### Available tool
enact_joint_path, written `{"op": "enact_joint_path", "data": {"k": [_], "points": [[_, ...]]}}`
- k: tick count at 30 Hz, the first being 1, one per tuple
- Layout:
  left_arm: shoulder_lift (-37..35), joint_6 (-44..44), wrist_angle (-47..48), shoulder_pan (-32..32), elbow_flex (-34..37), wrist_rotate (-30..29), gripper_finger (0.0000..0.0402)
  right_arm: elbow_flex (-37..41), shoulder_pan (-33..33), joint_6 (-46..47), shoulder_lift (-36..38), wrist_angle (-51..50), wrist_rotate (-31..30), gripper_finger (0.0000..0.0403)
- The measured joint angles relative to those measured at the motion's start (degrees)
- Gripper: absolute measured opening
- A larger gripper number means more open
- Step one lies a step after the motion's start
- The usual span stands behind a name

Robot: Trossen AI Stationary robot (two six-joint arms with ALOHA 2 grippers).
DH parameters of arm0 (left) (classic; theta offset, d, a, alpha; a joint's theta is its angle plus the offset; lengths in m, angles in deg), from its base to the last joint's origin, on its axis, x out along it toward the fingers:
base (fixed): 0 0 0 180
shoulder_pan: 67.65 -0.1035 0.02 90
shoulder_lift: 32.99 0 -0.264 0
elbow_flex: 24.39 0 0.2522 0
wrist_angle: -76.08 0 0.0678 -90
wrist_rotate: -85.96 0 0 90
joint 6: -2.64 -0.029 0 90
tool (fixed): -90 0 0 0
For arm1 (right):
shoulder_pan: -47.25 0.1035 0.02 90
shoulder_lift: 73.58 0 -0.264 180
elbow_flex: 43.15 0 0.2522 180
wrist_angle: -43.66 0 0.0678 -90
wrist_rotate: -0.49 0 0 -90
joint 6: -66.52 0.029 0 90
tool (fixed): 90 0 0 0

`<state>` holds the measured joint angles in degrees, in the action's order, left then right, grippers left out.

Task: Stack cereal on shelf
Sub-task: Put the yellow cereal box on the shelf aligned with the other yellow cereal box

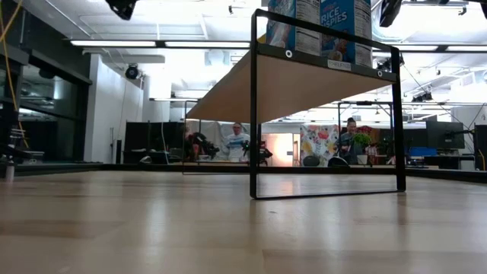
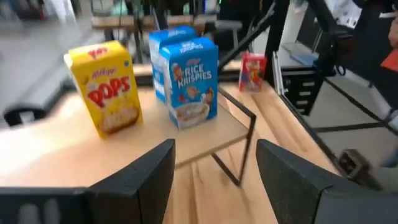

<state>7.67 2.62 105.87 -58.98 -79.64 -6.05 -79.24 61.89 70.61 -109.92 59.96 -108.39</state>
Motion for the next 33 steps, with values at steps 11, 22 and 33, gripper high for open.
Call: {"op": "enact_joint_path", "data": {"k": [11, 22, 33], "points": [[7.3, 21.1, 21.9, 10.1, -17.0, 3.1, 0.0216, 0.0, 0.0, 0.0, 0.0, -0.3, 0.0, 0.0012], [22.9, 40.9, 14.5, 39.2, -17.0, -7.2, 0.0216, 0.0, 0.0, 0.5, 0.0, -0.4, -1.3, 0.0012], [47.5, 57.5, 46.4, 49.4, -38.7, -11.2, 0.0216, 0.0, 0.0, 2.5, 0.0, -2.0, -4.8, 0.0012]]}}
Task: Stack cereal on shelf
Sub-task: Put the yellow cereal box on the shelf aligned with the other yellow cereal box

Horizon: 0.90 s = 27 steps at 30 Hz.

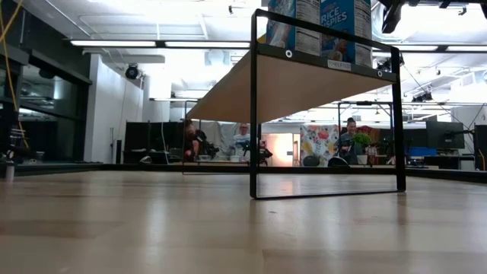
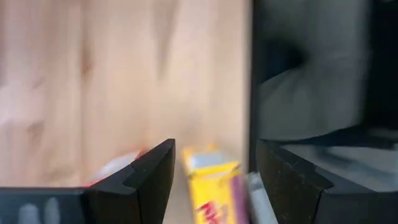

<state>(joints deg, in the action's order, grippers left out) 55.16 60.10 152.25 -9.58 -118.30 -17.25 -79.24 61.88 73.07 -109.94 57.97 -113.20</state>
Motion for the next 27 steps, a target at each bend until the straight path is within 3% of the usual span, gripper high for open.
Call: {"op": "enact_joint_path", "data": {"k": [3, 8, 14, 27], "points": [[5.3, 3.6, 8.3, 1.3, -4.5, -0.3, 0.0216, 0.0, 0.0, 0.1, 0.0, -0.6, 0.0, 0.0012], [9.7, 8.4, 9.1, 3.2, -6.8, 3.2, 0.0216, 0.0, 0.0, 2.3, 0.0, -2.5, 0.0, 0.0012], [10.1, 14.7, 9.4, 6.4, -6.9, 0.9, 0.0216, 0.0, 0.0, 2.5, 0.0, -2.6, 0.0, 0.0012], [10.1, 14.4, 9.8, 7.9, -6.0, -2.1, 0.0216, 0.0, 0.0, 2.4, 0.0, -3.7, 0.0, 0.0012]]}}
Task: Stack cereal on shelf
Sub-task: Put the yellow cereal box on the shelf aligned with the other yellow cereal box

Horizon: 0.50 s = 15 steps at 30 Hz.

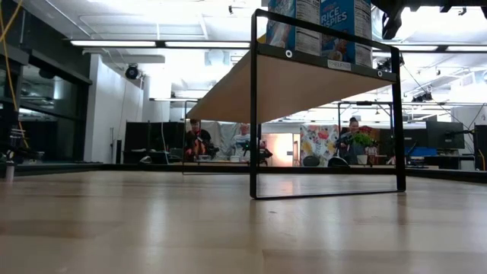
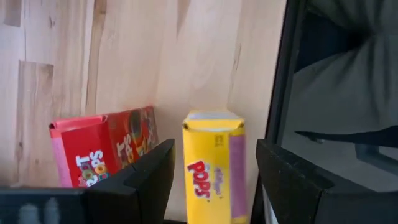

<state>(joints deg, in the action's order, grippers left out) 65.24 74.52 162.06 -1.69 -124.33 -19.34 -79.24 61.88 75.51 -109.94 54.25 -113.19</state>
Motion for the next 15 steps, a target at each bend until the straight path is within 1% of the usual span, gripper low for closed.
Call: {"op": "enact_joint_path", "data": {"k": [6, 9, 15], "points": [[0.0, 0.8, -0.6, 0.0, 1.2, 3.1, 0.0216, 0.0, 0.0, 0.0, 0.0, 0.0, 0.0, 0.0012], [0.0, 1.1, -3.0, 0.0, 2.5, 4.3, 0.0216, 0.0, 0.0, 0.0, 0.0, 0.0, 0.0, 0.0012], [0.0, 1.6, -3.1, -0.3, 4.9, 4.7, 0.0216, 0.0, 0.0, 0.0, 0.0, -0.2, 0.0, 0.0012]]}}
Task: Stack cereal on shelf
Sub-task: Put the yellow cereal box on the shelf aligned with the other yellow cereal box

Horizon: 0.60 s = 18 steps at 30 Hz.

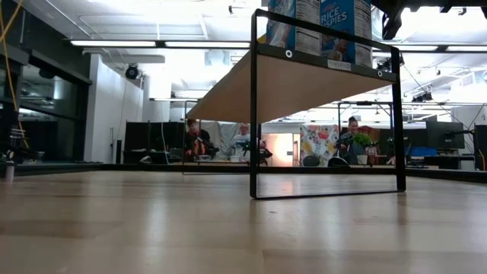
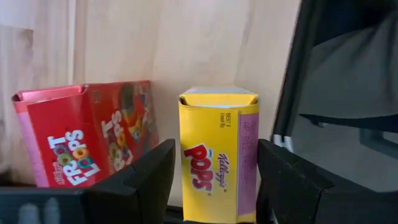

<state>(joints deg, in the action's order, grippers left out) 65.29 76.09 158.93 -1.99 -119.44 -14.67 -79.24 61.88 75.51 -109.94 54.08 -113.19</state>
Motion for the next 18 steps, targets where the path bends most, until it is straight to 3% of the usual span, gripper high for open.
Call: {"op": "enact_joint_path", "data": {"k": [8, 18], "points": [[0.0, 0.0, 0.0, -0.4, 0.0, 0.1, 0.0216, 0.0, 0.0, 0.0, 0.0, -0.1, 0.0, 0.0012], [4.4, -1.5, -0.6, -1.6, 0.0, 4.9, 0.0216, 0.0, 0.0, 0.1, 0.0, -0.8, 0.0, 0.0012]]}}
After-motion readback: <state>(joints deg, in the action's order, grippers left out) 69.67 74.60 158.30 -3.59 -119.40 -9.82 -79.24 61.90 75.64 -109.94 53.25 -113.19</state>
